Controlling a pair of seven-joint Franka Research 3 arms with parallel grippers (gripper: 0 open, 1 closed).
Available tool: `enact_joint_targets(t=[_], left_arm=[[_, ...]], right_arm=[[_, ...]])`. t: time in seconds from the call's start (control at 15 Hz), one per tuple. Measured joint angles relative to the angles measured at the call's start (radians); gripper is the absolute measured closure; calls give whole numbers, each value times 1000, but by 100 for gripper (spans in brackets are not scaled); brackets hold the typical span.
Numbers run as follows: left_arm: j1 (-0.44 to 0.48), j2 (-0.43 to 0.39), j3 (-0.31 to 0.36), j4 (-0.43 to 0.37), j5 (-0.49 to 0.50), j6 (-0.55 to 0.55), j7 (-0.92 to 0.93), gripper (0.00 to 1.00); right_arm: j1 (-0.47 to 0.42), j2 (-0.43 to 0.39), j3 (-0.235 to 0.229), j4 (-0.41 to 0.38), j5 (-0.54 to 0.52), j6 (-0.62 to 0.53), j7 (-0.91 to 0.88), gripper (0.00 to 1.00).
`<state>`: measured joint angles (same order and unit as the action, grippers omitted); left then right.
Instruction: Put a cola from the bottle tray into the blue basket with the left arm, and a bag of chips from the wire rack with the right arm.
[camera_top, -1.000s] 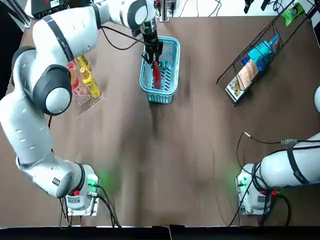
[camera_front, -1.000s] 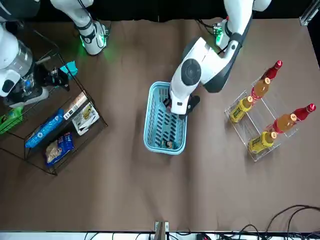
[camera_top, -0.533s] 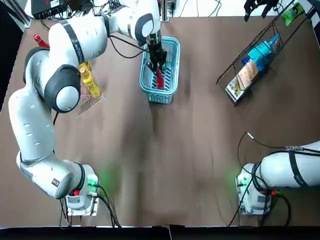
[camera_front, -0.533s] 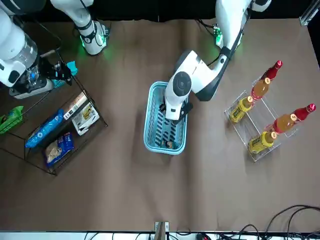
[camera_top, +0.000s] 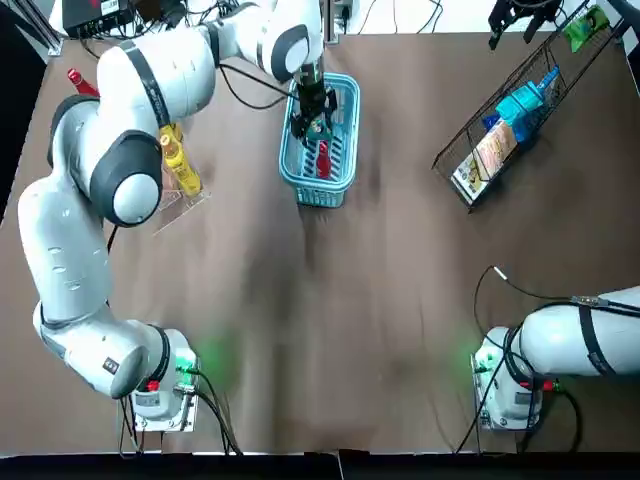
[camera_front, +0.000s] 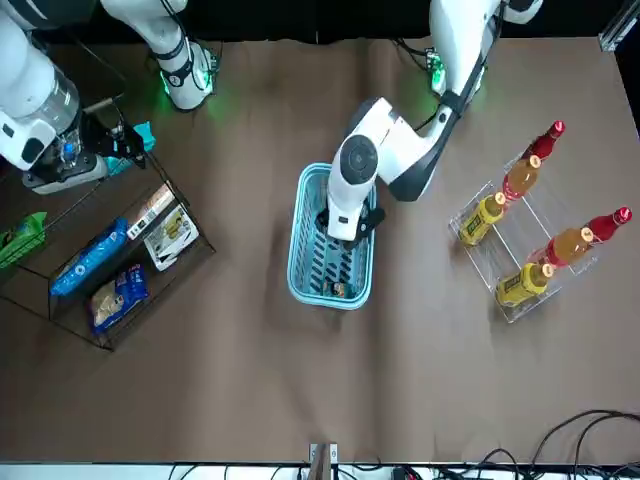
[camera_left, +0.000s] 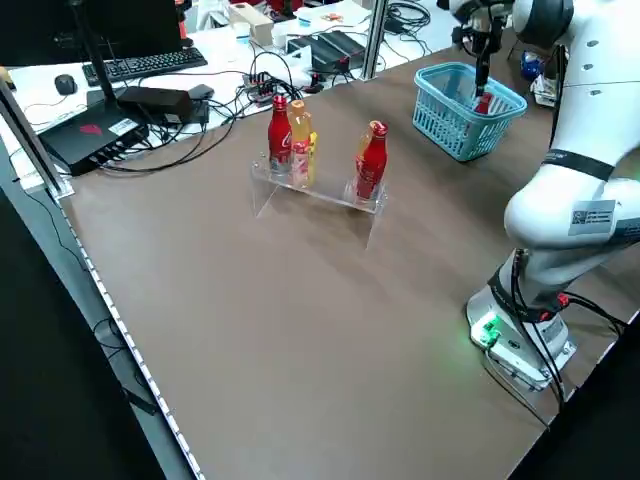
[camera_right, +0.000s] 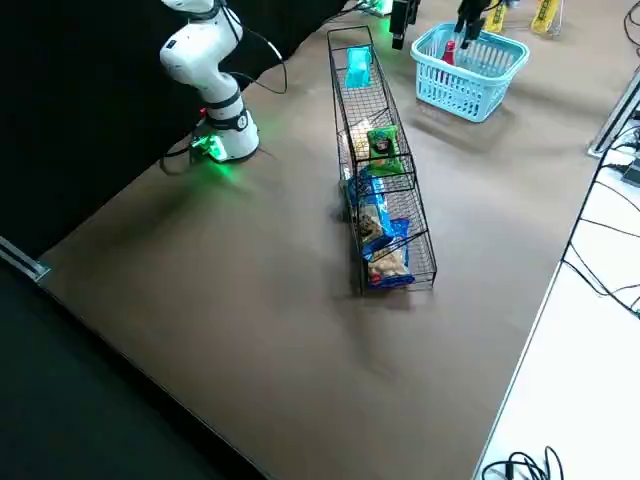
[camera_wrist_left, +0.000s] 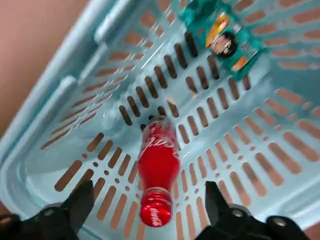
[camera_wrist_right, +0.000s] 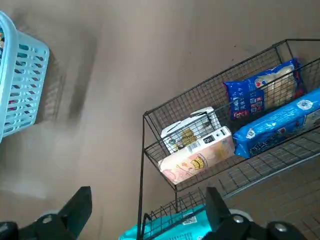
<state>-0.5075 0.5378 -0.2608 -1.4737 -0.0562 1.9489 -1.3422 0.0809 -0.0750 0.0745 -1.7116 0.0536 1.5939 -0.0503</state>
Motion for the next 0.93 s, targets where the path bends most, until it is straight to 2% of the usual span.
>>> enact_joint_targets(t=[0.13, 0.33, 0.47, 0.73, 0.93], left_arm=[[33, -54, 5, 11, 77, -38, 25, 0], [84, -159, 5, 13, 211, -230, 210, 0], [131, -206, 5, 12, 228, -310, 396, 0], [224, -236, 2, 10, 228, -393, 695, 0], [303, -280, 1, 11, 225, -434, 821, 0]], right_arm=[[-8, -4, -2, 15, 0, 5, 0, 0], [-14, -10, -3, 54, 0, -8, 10, 0], [-15, -11, -3, 61, 0, -23, 17, 0], [-15, -11, -2, 60, 0, -39, 19, 0], [-19, -11, -3, 59, 1, -38, 19, 0]])
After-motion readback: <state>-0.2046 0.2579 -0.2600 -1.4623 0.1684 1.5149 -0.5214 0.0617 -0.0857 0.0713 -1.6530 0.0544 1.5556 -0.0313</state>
